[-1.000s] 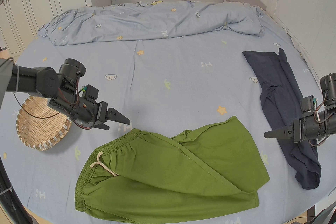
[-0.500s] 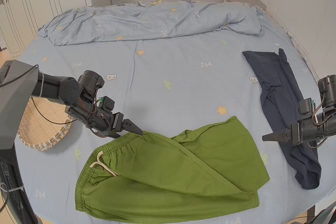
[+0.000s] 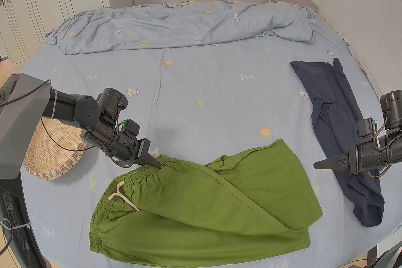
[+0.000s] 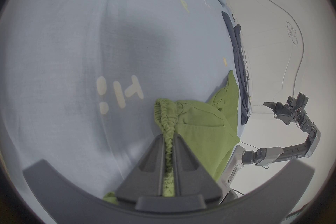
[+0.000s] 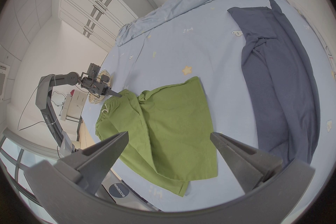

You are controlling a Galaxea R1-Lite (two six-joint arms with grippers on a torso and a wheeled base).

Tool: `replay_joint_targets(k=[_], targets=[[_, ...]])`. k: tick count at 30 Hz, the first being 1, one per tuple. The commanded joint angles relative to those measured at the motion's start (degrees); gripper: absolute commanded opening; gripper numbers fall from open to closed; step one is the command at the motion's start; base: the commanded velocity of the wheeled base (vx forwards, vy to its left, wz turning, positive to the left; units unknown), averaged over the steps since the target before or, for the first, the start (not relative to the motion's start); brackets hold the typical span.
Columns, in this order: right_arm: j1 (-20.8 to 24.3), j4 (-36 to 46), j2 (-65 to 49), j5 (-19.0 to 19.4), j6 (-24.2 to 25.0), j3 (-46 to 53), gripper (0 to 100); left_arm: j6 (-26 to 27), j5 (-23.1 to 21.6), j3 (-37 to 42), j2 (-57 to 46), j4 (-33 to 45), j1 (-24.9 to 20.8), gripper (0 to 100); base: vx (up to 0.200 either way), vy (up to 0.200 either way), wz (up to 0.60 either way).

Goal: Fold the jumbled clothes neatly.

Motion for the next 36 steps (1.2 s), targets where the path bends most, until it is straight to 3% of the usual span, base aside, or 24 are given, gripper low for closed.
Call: replay_joint_targets(k=[1, 8, 10, 13, 21, 28, 32, 36], targets=[[-0.1, -0.3, 0.0, 0.0, 0.0, 0.1, 100, -0.1, -0.1, 0.2, -0.5, 0.0, 0.3, 0, 0.000, 0.000, 0.00], [-0.4, -0.4, 0.1, 0.0, 0.2, -0.3, 100, -2.9, -0.2, 2.3, -8.3, 0.2, 2.9, 0, 0.000, 0.000, 0.00], [-0.8, -0.4, 0.7, 0.0, 0.2, -0.7, 100, -9.3, -0.4, 2.4, -13.8, 0.3, 5.4, 0, 0.000, 0.000, 0.00], [-1.0, -1.4, 1.4, 0.2, 0.1, -1.4, 100, -12.6, -0.8, 2.9, -17.7, 0.3, 8.3, 0, 0.000, 0.000, 0.00], [-0.9, -3.2, 9.5, 0.6, 0.3, -7.7, 100, -12.0, -0.8, 6.9, -18.8, 0.2, 13.5, 0, 0.000, 0.000, 0.00], [-3.7, -3.5, 13.0, 1.8, 0.3, -5.6, 100, -7.0, -0.4, 9.4, -16.0, 0.2, 12.4, 0, 0.000, 0.000, 0.00], [-7.5, -3.1, 15.4, 7.0, 0.3, -5.5, 100, -5.4, -0.1, 10.8, -14.9, -0.1, 10.9, 0, 0.000, 0.000, 0.00], [-9.1, -3.5, 19.5, 7.5, 0.0, -6.1, 100, -4.9, -0.1, 11.7, -15.0, -0.1, 10.5, 0, 0.000, 0.000, 0.00]])
